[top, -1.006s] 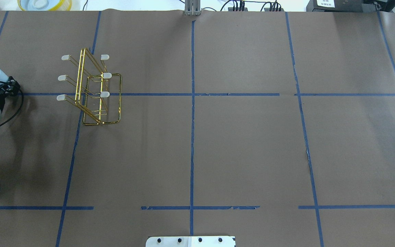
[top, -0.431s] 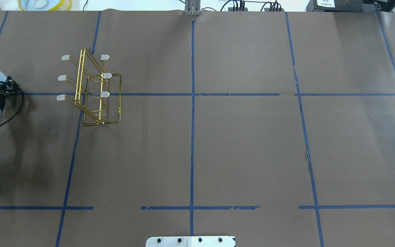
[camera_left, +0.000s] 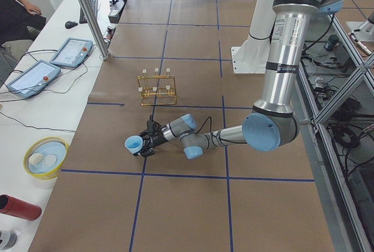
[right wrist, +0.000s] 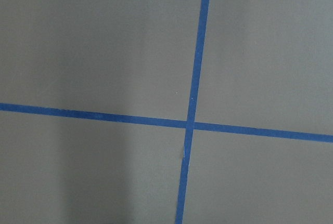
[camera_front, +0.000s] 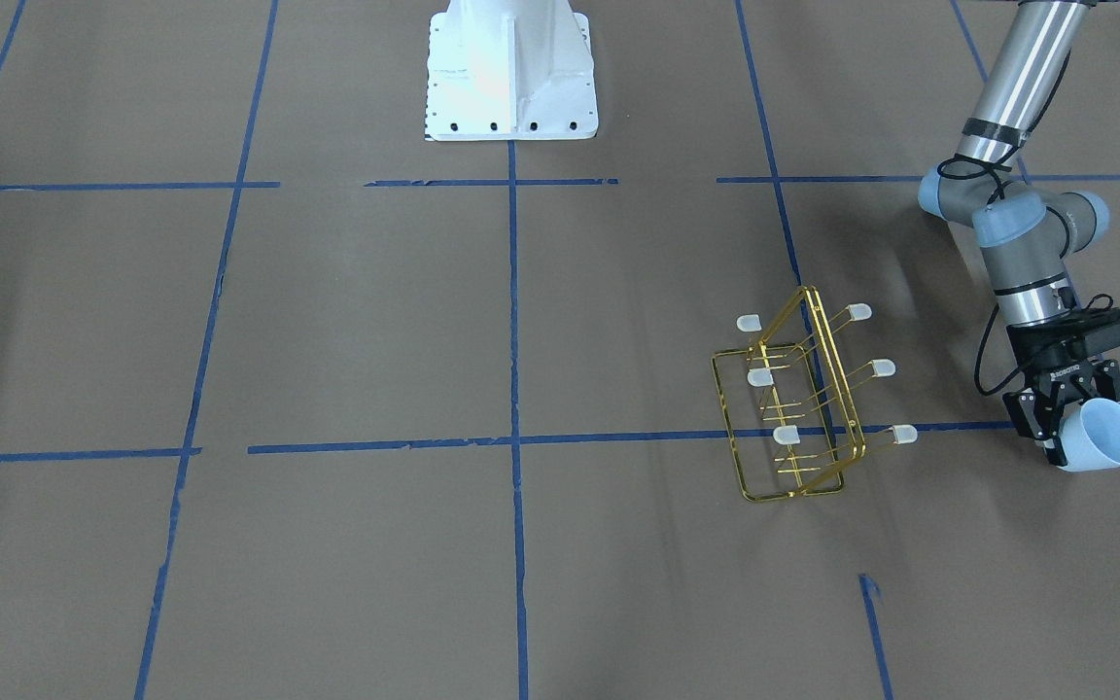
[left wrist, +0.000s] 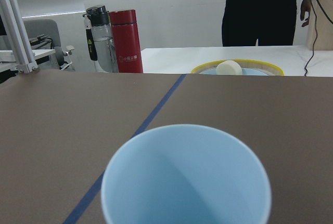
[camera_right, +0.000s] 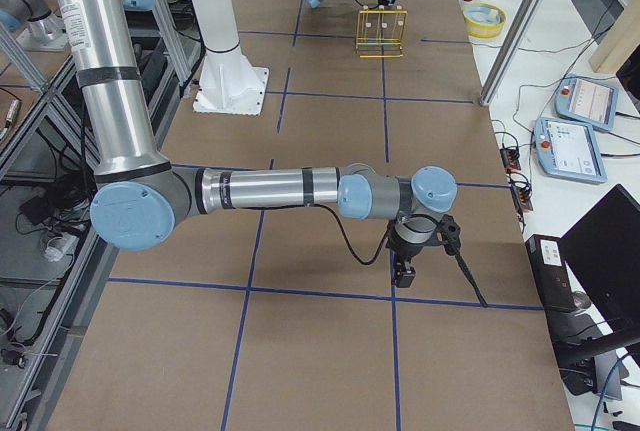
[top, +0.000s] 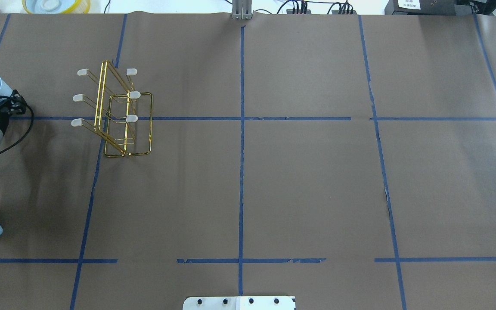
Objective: Hang cup on cup holder
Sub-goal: 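Lift the light blue cup with the left gripper off the table, then tilt the held cup sideways with the left gripper, mouth toward the rack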
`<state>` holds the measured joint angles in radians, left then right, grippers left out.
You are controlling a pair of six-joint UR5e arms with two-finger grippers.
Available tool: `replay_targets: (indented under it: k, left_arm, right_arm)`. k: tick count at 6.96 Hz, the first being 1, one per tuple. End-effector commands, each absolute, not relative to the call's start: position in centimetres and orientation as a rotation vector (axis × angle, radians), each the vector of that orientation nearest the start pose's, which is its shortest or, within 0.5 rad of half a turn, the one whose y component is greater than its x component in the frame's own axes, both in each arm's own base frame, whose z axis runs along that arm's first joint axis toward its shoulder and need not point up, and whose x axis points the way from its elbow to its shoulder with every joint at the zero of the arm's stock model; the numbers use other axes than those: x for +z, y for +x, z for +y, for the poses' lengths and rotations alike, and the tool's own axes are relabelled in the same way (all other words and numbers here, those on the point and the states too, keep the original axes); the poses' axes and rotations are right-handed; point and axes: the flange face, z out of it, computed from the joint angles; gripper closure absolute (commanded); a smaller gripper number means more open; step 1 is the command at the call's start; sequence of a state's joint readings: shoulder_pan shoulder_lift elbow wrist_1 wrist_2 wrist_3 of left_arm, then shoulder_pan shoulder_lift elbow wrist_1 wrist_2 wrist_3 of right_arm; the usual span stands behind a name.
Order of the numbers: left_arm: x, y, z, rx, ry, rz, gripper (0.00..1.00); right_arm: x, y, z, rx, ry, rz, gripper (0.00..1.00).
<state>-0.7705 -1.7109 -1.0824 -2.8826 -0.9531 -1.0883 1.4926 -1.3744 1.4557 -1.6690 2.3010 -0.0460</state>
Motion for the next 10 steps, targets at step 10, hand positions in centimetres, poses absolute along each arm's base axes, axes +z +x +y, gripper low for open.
replay_targets:
  k: [10]
  left_arm:
    - [57.2,12.9,-49.3,0.54,1.103,-0.826,1.0]
  right_arm:
    - [62.3,2.2,-57.6,-0.111,-0.028,-0.73,0.0]
